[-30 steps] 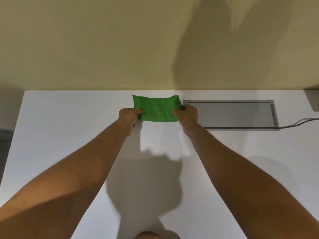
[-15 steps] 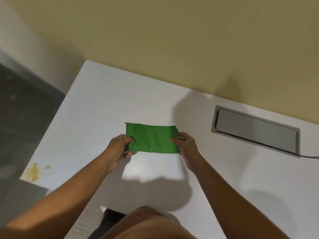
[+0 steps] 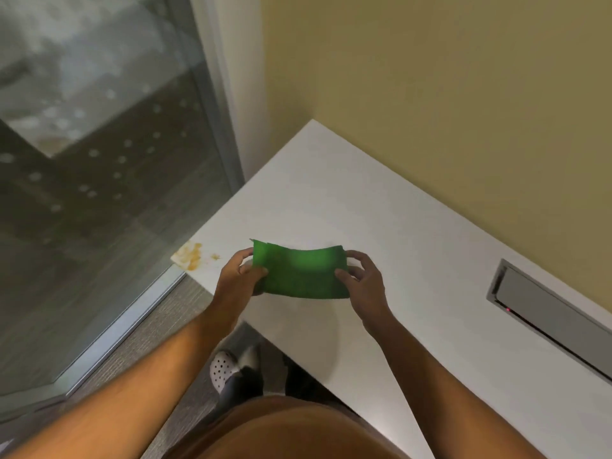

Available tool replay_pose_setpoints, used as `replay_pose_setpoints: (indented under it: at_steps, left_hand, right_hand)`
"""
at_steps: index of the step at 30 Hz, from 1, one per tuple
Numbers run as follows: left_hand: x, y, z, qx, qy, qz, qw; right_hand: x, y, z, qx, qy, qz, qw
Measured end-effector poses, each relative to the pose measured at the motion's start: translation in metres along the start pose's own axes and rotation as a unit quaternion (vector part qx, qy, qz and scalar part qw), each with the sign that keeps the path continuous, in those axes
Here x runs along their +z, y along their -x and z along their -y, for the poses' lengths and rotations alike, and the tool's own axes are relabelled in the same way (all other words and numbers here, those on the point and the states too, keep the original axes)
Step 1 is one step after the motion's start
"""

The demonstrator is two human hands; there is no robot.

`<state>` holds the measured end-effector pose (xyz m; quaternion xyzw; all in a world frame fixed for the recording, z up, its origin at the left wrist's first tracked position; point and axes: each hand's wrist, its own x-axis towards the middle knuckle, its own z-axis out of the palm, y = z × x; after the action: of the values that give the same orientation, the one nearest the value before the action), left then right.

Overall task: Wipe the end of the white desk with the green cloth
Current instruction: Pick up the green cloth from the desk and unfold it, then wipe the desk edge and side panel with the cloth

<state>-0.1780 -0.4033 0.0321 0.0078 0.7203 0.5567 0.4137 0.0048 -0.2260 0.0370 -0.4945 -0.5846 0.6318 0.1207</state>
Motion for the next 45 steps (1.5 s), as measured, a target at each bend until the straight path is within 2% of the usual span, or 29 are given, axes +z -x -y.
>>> replay_pose_setpoints:
  at_steps: [8,13,18,22,25,28,34,37,40,43,45]
  left_hand:
    - [-0.075,0.000,0.019,-0.001,-0.008,-0.066,0.998]
    - [-0.097,-0.002,0.037,0.027,-0.089,-0.135,0.987]
    - [-0.098,0.001,0.051,0.072,-0.102,-0.181,0.975]
    - [-0.090,0.013,0.057,0.121,-0.136,-0.234,0.955]
    - [-0.080,0.026,0.055,0.143,-0.145,-0.238,0.950]
    - [-0.069,0.042,0.047,0.161,-0.103,-0.229,0.955]
    - [-0.060,0.073,0.034,0.098,0.057,-0.187,0.976]
    - [-0.066,0.064,0.030,0.058,0.081,-0.217,0.971]
    - [-0.077,0.033,0.034,0.004,0.108,-0.250,0.962]
    - [-0.089,-0.001,0.045,-0.041,0.111,-0.303,0.945]
    - [-0.097,-0.012,0.060,-0.068,0.071,-0.340,0.935]
  right_hand:
    - [0.088,0.014,0.017,-0.067,0.060,0.021,0.996]
    - [0.115,0.011,0.022,-0.102,0.142,0.028,0.984]
    - [0.126,-0.004,0.027,-0.150,0.188,0.017,0.970]
    - [0.123,-0.020,0.029,-0.147,0.171,0.041,0.973]
    - [0.119,-0.023,0.034,-0.153,0.145,0.045,0.976]
    - [0.105,-0.022,0.043,-0.172,0.131,0.055,0.975]
    - [0.069,-0.019,0.076,-0.213,0.111,0.120,0.963]
    - [0.083,-0.041,0.089,-0.201,0.162,0.171,0.951]
    - [0.124,-0.080,0.085,-0.184,0.247,0.202,0.930]
    - [0.162,-0.107,0.064,-0.215,0.333,0.180,0.900]
    - [0.177,-0.110,0.046,-0.277,0.394,0.156,0.862]
